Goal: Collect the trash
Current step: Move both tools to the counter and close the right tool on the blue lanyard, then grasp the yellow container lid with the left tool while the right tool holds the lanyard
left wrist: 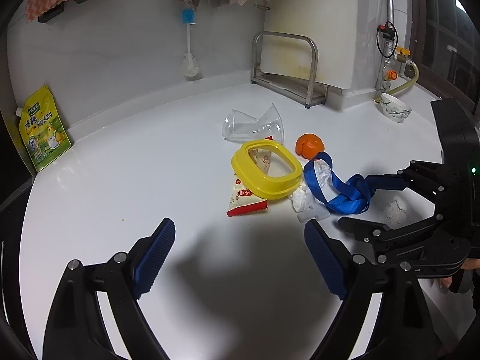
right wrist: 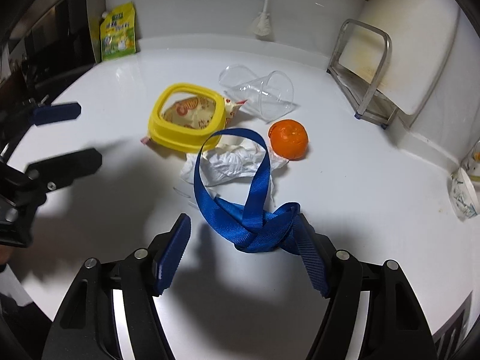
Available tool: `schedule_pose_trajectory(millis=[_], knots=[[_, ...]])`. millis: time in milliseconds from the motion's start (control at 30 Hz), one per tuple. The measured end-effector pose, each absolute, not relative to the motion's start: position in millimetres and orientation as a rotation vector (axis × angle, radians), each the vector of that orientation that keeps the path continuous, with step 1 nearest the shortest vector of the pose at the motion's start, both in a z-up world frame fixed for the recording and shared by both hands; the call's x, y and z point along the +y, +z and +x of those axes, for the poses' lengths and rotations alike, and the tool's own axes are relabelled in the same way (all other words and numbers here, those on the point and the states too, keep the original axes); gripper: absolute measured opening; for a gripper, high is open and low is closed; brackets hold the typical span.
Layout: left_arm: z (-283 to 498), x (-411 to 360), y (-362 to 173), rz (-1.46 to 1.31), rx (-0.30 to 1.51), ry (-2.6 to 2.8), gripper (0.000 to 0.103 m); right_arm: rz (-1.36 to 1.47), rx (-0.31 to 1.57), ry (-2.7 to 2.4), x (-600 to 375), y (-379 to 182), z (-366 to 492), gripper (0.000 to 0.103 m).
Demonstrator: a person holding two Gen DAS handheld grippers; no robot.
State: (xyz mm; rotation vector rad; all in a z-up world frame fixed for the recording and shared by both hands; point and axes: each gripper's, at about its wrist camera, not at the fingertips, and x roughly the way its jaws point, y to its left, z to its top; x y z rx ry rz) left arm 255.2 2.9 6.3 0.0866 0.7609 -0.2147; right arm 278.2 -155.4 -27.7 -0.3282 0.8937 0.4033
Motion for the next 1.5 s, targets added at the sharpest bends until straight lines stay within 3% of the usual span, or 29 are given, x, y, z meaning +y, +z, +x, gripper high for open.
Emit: schedule_pose_trajectory(millis=[167, 333, 667, 1500], knots=[[255.6, 0.0, 6.9, 0.080, 0.762, -0.215, 0.086, -0.277, 0.935, 0.417, -162.4, -31.7, 281.4, 0.020], [257.5, -3.2, 7.2, 0.056, 0.755, -0.213, 0.086, -0.126, 0.922, 0.401, -185.2, -26.7, 272.4, 0.012], [273.2, -19.8, 6.8, 0.025, 0.747, -0.162, 0.090, 0.218, 0.825, 0.250, -264.9, -21.9, 251.0, 0.010], [329.9, -77.0, -9.8, 0.059, 0.782, 0.172, 0.094, 0.413, 0.740, 0.288, -317.4, -19.6, 244.8, 0.010]])
